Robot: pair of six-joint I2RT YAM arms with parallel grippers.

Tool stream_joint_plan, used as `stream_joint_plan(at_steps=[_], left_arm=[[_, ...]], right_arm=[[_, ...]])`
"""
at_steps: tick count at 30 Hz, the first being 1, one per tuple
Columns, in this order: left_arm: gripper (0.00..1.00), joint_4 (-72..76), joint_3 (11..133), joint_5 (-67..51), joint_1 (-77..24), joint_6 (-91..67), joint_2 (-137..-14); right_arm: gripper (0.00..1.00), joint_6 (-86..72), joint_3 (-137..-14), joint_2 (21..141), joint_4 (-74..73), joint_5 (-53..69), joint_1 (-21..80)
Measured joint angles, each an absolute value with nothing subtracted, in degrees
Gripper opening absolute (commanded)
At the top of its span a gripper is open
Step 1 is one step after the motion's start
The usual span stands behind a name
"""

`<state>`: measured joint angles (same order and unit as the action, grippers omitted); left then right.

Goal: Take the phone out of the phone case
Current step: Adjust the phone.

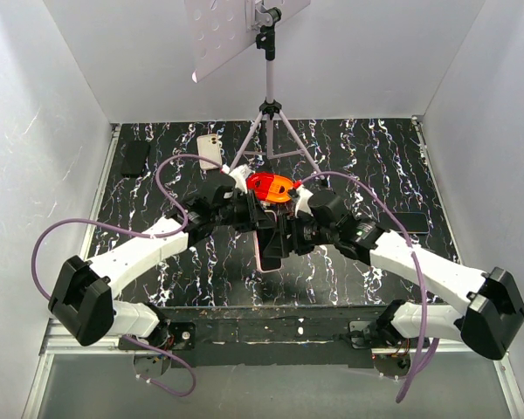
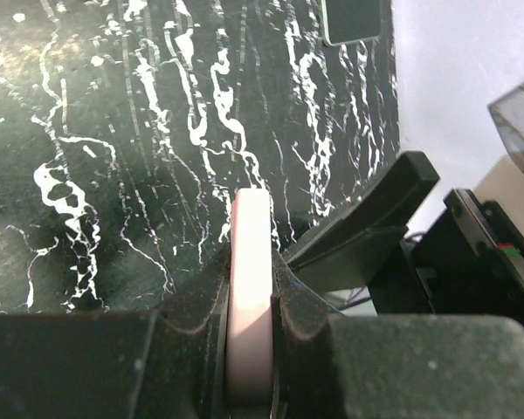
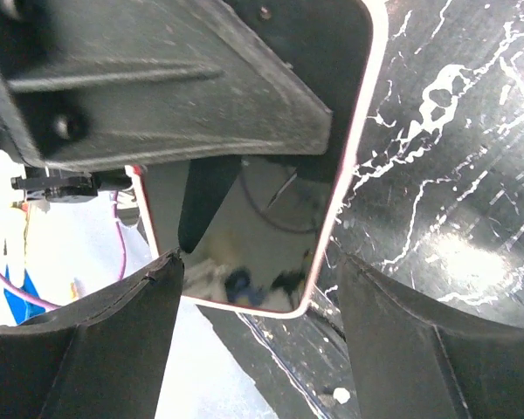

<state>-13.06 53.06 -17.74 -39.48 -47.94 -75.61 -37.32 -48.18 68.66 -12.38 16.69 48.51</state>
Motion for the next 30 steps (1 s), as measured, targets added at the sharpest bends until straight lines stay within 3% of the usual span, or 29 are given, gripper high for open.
stream_joint_plan(at_steps=[8,17,22,28,29,30], left_arm=[[0.00,-15.7,63.1,-31.2,-38.6,-38.3,-76.8],[0.00,-4.4,63.8,-52.0,-38.1,-40.8,-77.5],[0.00,4.8,63.3,-56.3,-38.1,-47.5,-77.5],[0.00,11.2,61.4,-56.8,-37.7,-52.0,-77.1],[0.03,10.8,61.4,-56.4,-37.6,-52.0,-76.9],[0.14,10.7,61.4,-56.1,-37.6,-52.2,-76.9]], right_arm=[[0.80,-32.4,-48.2,57.8,-19.2,18.1,48.2],[0.65,-32.4,-41.6,47.3,-12.8,34.5,46.1],[0.33,-36.2,-39.0,46.8,-4.6,38.0,46.1],[0.01,-48.5,-32.9,48.9,15.1,40.4,46.1],[0.01,-49.9,-32.1,49.2,17.6,40.4,46.1],[0.01,-51.1,-31.9,49.3,19.0,40.0,46.1]])
